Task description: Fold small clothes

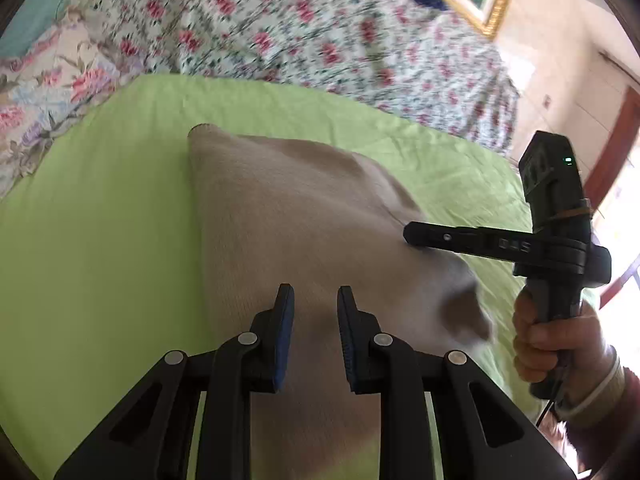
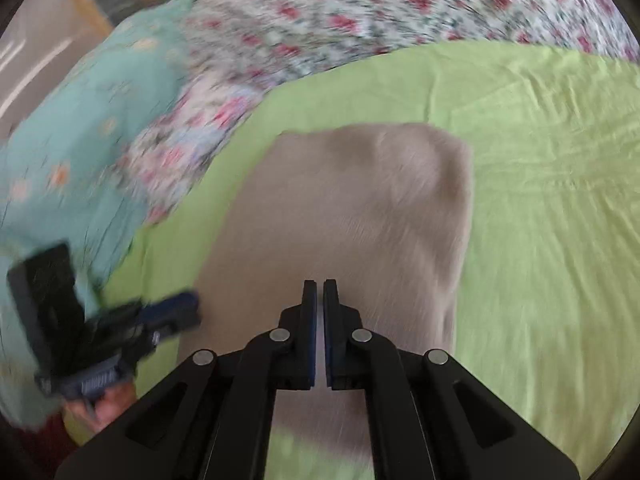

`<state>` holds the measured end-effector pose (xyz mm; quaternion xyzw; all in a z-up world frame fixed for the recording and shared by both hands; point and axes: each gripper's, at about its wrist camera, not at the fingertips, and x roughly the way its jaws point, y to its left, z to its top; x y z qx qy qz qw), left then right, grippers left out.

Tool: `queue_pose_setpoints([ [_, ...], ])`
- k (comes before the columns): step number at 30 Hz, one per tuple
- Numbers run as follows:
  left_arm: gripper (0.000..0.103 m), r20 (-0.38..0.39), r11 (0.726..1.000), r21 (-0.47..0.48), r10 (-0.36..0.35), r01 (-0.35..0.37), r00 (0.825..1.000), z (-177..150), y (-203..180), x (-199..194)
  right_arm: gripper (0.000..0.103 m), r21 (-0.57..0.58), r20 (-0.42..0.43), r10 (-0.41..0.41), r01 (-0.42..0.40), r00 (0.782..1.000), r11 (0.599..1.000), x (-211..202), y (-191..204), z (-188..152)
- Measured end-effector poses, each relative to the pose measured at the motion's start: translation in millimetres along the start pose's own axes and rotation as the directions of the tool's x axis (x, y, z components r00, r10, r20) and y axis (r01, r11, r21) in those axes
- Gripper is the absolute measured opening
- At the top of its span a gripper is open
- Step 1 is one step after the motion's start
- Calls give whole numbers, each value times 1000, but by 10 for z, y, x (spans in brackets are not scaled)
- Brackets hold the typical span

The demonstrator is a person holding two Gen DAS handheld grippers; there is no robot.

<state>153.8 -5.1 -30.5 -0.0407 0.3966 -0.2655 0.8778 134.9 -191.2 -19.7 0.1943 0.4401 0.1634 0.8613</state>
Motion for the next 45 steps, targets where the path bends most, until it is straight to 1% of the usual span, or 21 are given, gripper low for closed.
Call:
queue_pose_setpoints([
  [1, 22, 1, 1000, 11, 0, 0, 1000, -78, -31, -74, 4, -18, -12, -24, 24, 1000, 1000, -31, 18, -106],
  [2, 22, -7, 1000, 17, -2, 2, 1000, -175, -57, -135, 4, -41, -31, -79, 78, 996, 996, -45, 6, -248],
  [4, 22, -34, 1000, 21, -12, 12, 999, -368, -86, -184, 2, -59, -74, -203, 199, 976, 978, 8, -124, -466],
  [5, 22, -48, 1000, 25, -6, 7, 999, -453, -94, -179, 0, -48, -77, -219, 215, 973, 975, 23, -211, -550],
  [6, 22, -68, 1000, 28, 6, -4, 998, -546, -91, -150, 0, -8, -45, -180, 180, 983, 984, -21, -324, -638],
  [8, 21, -123, 999, 18, 35, -33, 992, -739, -54, -34, 0, 44, -33, -156, 157, 987, 987, -70, -404, -671],
  [10, 21, -96, 1000, 0, 27, -27, 995, -814, -37, -59, 0, 42, -31, -172, 173, 985, 984, -81, -386, -665],
  [14, 21, -99, 999, -40, 26, -30, 995, -801, -21, -42, 0, 21, -26, -196, 196, 980, 980, -83, -349, -691],
  [19, 21, -93, 998, -31, 45, -48, 995, -827, -59, -41, 0, 37, -26, -195, 196, 980, 980, -134, -361, -716],
  [25, 22, -114, 997, -26, 67, -70, 991, -804, -63, -96, 2, 42, -46, -221, 222, 974, 974, -261, -359, -771],
  [28, 26, -126, 996, -18, 89, -92, 988, -811, -123, -163, 4, 58, -43, -219, 222, 975, 973, -378, -354, -782],
  [31, 38, -119, 995, -20, 97, -100, 988, -812, -163, -315, 5, 65, -25, -218, 219, 976, 974, -518, -327, -779],
  [32, 46, -112, 994, -18, 108, -110, 988, -816, -172, -369, 6, 69, -20, -212, 212, 977, 975, -564, -318, -779],
  [33, 53, -107, 993, -17, 116, -119, 987, -817, -171, -419, 10, 71, -18, -205, 206, 979, 976, -594, -306, -773],
  [35, 61, -102, 990, -24, 134, -137, 986, -814, -167, -520, 34, 74, -12, -186, 187, 982, 980, -693, -247, -794],
  [36, 61, -99, 990, -31, 137, -141, 986, -815, -159, -575, 57, 68, -9, -180, 180, 984, 981, -737, -208, -810],
  [37, 61, -96, 990, -35, 136, -140, 986, -816, -150, -618, 70, 61, -4, -173, 173, 985, 983, -774, -166, -828],
  [38, 66, -95, 989, -38, 140, -144, 986, -822, -149, -663, 72, 47, 6, -161, 161, 987, 986, -828, -109, -851],
  [39, 78, -95, 987, -37, 151, -156, 984, -831, -148, -702, 74, 31, 9, -153, 153, 988, 988, -868, -58, -870],
  [41, 88, -85, 981, -26, 191, -194, 978, -857, -157, -782, 80, 3, -2, -143, 143, 990, 990, -917, 22, -907],
  [45, 89, -75, 974, 3, 227, -227, 971, -941, -216, -932, 85, -41, -18, -137, 136, 990, 990, -1022, 138, -976],
])
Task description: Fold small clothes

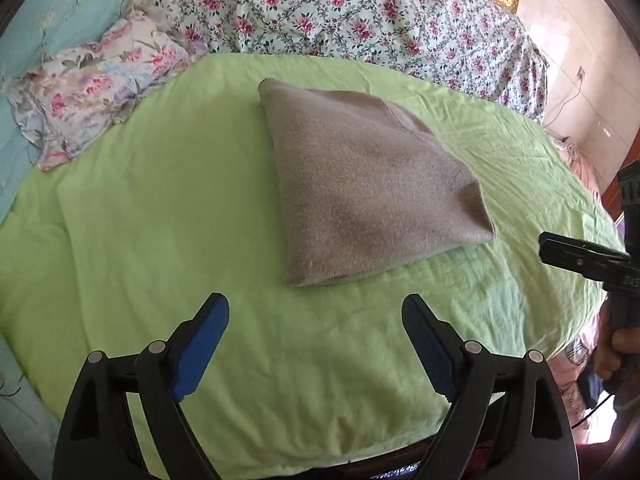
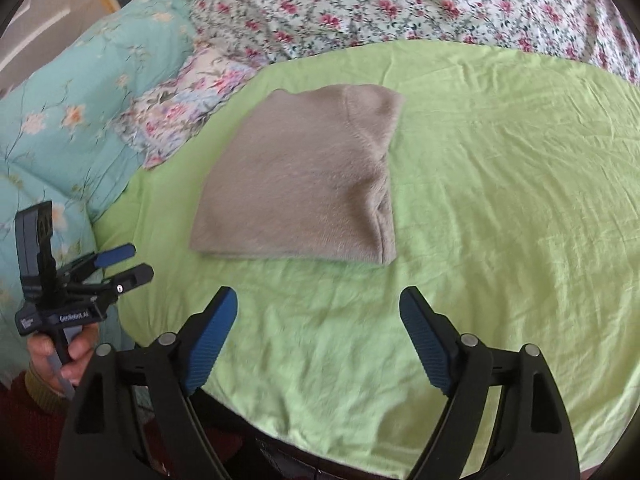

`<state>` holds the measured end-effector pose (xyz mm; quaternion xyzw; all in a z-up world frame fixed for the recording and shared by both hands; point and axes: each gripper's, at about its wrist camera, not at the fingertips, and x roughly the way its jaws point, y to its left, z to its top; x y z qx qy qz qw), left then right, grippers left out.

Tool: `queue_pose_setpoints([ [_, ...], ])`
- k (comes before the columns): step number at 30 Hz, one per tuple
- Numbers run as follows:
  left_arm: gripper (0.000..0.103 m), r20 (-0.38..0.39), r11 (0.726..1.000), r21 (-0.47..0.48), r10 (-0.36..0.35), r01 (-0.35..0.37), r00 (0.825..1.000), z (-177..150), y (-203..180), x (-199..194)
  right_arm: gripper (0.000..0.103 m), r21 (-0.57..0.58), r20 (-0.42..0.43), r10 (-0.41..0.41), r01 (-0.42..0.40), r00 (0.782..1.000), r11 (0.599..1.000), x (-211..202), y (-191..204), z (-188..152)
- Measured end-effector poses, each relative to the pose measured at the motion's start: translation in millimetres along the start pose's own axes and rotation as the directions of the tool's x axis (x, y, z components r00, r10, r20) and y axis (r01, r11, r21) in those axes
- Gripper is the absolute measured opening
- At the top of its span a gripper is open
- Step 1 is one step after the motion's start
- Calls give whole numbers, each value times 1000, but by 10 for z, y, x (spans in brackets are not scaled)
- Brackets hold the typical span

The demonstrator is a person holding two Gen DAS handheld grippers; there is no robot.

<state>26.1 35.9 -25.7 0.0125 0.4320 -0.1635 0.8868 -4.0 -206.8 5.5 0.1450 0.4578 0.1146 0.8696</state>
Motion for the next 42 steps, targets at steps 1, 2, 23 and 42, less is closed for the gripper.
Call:
queue_pose_setpoints([
  [1, 89, 2, 1000, 5, 9, -9, 1000, -19, 4, -34, 86, -14, 0, -1, 1, 1000, 1000, -35, 17, -8],
  [2, 89, 4, 1000, 12, 23, -23, 1000, -38, 1, -74, 88, -34, 4, 1, -1, 1000, 999, -89, 48, -13],
  [23, 102, -38, 989, 24, 146, -145, 989, 10, 18, 151, 101, -15, -22, 20, -20, 1000, 1000, 377, -25, 56],
  [42, 102, -28, 978, 39, 208, -207, 978, 287, -48, 217, 101, 2, -11, 42, -42, 999, 999, 431, -42, 267],
])
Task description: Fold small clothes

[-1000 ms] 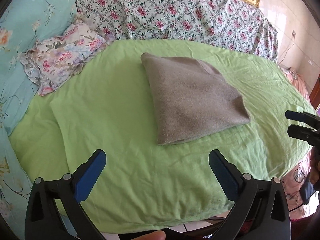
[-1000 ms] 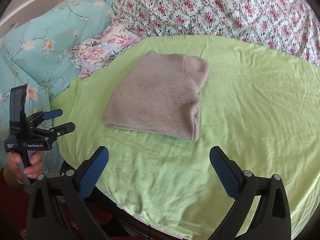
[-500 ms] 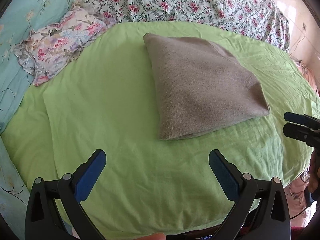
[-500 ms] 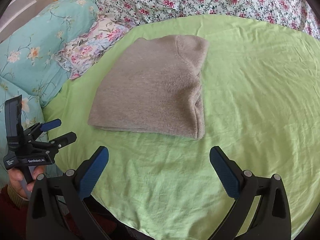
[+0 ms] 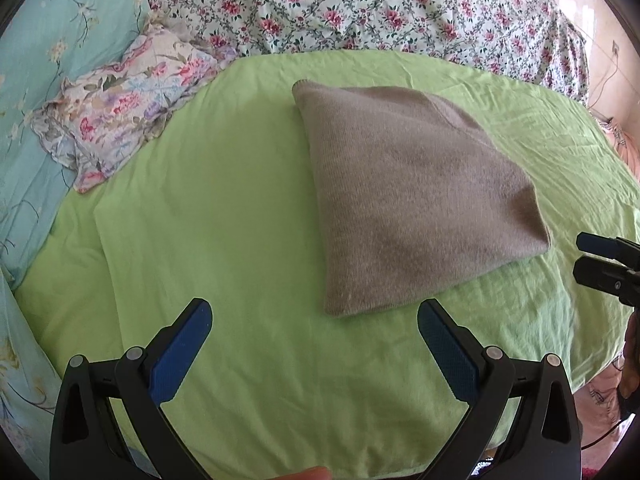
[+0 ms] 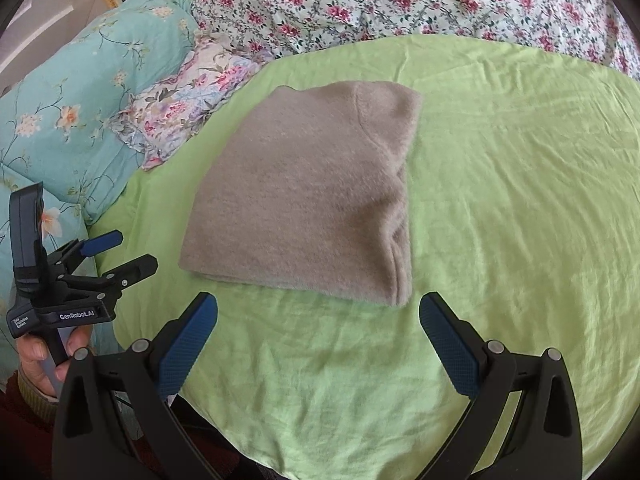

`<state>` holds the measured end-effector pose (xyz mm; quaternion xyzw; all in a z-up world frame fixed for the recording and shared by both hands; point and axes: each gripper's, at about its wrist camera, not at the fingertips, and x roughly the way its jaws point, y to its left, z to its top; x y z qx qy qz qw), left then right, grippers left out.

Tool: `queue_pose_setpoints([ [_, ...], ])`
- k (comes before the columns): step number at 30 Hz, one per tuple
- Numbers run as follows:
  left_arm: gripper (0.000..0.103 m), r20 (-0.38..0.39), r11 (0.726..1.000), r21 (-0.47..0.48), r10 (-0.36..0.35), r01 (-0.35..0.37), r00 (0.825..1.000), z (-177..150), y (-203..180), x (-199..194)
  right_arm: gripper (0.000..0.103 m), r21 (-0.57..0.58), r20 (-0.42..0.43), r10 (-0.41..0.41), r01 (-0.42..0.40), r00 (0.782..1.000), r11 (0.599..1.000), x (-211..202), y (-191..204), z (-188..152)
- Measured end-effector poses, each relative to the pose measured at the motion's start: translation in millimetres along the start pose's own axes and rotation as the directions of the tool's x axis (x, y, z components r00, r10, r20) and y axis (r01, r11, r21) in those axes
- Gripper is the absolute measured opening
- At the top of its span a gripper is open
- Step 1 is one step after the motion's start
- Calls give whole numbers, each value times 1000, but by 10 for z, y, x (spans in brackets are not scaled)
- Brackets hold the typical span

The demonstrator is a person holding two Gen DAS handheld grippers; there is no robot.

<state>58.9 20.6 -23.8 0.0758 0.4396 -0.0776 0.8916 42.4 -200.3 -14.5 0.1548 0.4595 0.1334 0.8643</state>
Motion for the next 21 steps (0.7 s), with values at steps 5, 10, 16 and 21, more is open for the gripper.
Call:
queue_pose_setpoints([
  [5, 103, 26, 1000, -2, 11, -11, 1000, 118, 15, -37, 101, -33, -2, 13, -13, 1000, 999, 45, 67, 113],
  [10, 103, 55, 999, 2, 42, -42, 998, 227, 26, -67, 101, -61, -7, 12, -12, 1000, 998, 105, 106, 248],
  [16, 103, 75, 997, 14, 75, -76, 994, 327, 38, -69, 101, -81, -8, 13, -14, 1000, 997, 162, 128, 383],
  [21, 103, 79, 997, 6, 76, -77, 994, 375, 59, -48, 101, -63, 0, 33, -33, 999, 997, 195, 97, 468],
])
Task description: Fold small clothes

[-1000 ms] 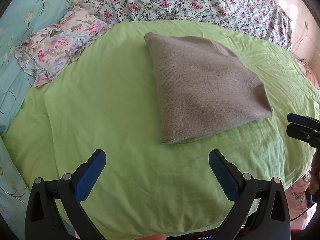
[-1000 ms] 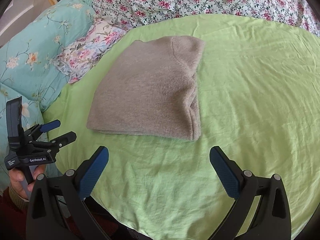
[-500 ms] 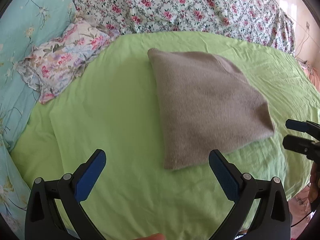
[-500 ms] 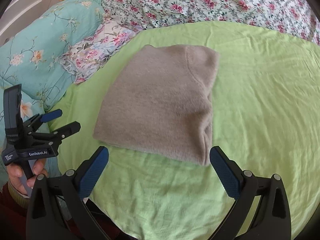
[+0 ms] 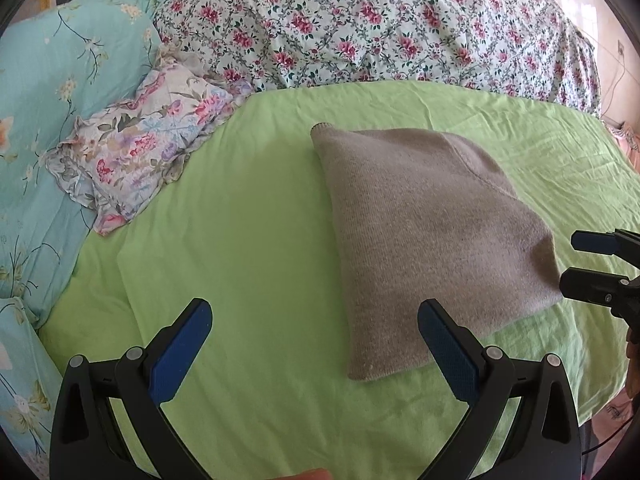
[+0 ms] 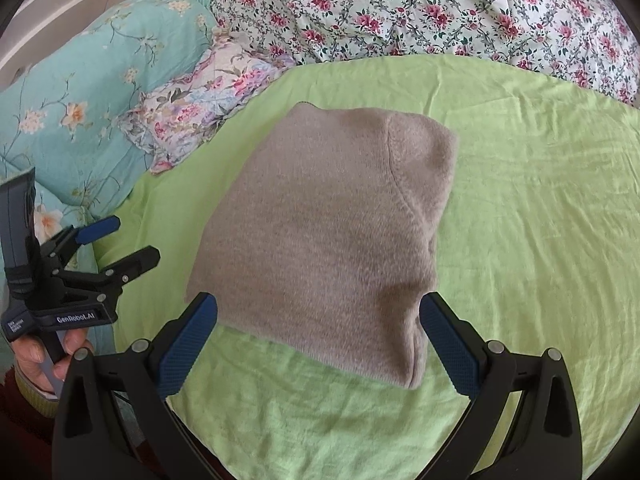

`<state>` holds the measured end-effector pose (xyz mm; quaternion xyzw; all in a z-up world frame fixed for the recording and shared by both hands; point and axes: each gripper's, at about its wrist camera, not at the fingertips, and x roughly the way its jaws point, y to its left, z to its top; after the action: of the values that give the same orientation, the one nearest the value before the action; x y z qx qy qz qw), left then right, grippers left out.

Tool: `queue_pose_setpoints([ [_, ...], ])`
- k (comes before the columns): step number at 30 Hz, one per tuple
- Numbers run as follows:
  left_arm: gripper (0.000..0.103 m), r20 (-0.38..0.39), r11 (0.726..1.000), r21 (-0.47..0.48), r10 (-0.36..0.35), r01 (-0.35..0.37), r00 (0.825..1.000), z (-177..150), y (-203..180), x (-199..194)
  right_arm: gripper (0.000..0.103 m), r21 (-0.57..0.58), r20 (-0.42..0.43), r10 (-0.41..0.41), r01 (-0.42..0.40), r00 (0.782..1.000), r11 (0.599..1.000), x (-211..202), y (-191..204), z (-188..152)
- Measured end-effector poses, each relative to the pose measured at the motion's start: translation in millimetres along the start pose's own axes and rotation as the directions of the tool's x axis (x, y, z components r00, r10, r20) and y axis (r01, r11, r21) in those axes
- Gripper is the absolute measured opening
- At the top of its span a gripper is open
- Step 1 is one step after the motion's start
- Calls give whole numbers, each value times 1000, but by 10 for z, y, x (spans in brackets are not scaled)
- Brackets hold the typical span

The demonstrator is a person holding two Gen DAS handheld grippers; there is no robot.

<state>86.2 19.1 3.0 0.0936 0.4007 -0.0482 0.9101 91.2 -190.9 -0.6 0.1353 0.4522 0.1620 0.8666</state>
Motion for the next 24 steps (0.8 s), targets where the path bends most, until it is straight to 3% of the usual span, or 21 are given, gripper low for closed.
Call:
queue_pose_setpoints([
  [6, 103, -3, 998, -40, -38, 38, 999, 108, 64, 134, 101, 70, 27, 7, -9, 1000, 998, 121, -221, 246],
  [9, 103, -9, 990, -97, -102, 101, 995, 243, 177, 299, 101, 124, 44, 13, -19, 999, 992, 231, -393, 410],
  [17, 102, -57, 966, -192, -189, 175, 980, 716, 374, 1028, 100, 271, 38, 17, -26, 999, 962, 813, -982, 913],
  [18, 102, -62, 964, -196, -197, 182, 978, 784, 366, 1124, 95, 286, 32, 22, -30, 999, 958, 897, -1032, 958],
  [20, 102, -64, 964, -197, -196, 181, 978, 869, 343, 1262, 66, 308, 6, 33, -33, 999, 951, 1071, -1106, 1035],
  [21, 102, -79, 967, -197, -180, 162, 981, 923, 332, 1376, 36, 310, -17, 45, -37, 999, 950, 1158, -1115, 1063],
  [23, 103, -97, 969, -197, -172, 150, 980, 985, 320, 1537, 19, 289, -8, 38, -34, 999, 957, 1147, -1054, 1122],
  [24, 103, -106, 970, -193, -167, 144, 980, 1019, 308, 1614, 17, 246, 32, 15, -22, 999, 969, 1032, -969, 1172],
])
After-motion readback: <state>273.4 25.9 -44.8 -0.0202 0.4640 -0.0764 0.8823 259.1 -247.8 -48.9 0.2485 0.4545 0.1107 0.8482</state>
